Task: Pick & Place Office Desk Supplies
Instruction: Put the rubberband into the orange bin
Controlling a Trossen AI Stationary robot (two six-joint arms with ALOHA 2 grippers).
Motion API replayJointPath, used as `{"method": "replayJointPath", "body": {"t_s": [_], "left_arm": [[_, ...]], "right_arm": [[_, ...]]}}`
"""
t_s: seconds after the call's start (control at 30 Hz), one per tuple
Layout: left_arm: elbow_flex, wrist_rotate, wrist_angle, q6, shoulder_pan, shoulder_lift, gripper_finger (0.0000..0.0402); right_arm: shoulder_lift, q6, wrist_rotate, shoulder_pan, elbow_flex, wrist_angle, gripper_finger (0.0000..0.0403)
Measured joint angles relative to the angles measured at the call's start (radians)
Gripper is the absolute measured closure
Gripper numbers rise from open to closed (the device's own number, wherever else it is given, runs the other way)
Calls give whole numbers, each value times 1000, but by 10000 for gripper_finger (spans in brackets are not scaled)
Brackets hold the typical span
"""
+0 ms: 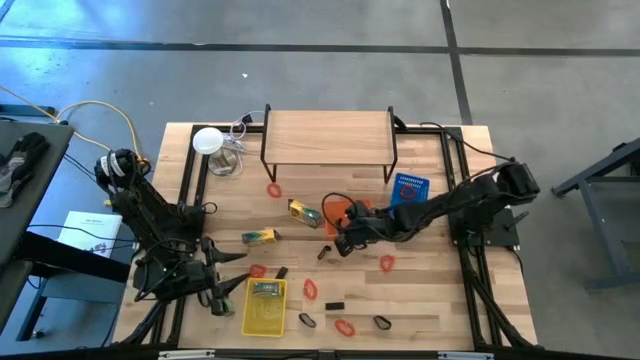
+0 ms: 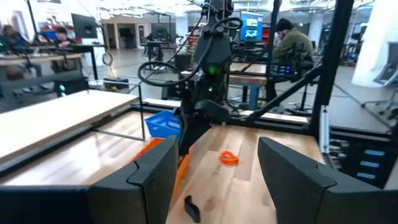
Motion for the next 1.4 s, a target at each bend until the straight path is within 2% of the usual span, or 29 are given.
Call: {"method": "replayJointPath", "body": {"t_s": [0.23,0.43,0.57,0.7,0.87,1.0,1.17,1.4], "left_arm": [[0,21,0,83,33,0,188],[0,97,1,24,75,0,188],[0,99,0,34,92,0,188],[0,99,0,59,98,0,188],[0,100,-4,141,98,0,188],[0,143,-83,206,98,0,188],[0,282,-218,214,98,0,188],[0,430,-412,176,98,0,188]], "right_arm": [[0,-16,5,-32,0,16,303],[0,68,25,-31,0,-10,212],[0,55,47,-30,0,14,175],[0,14,90,-26,0,79,162],[0,-128,272,-4,0,236,160],[0,-290,375,27,0,425,160],[0,-425,386,36,0,571,160],[0,-437,393,42,0,593,160]]}}
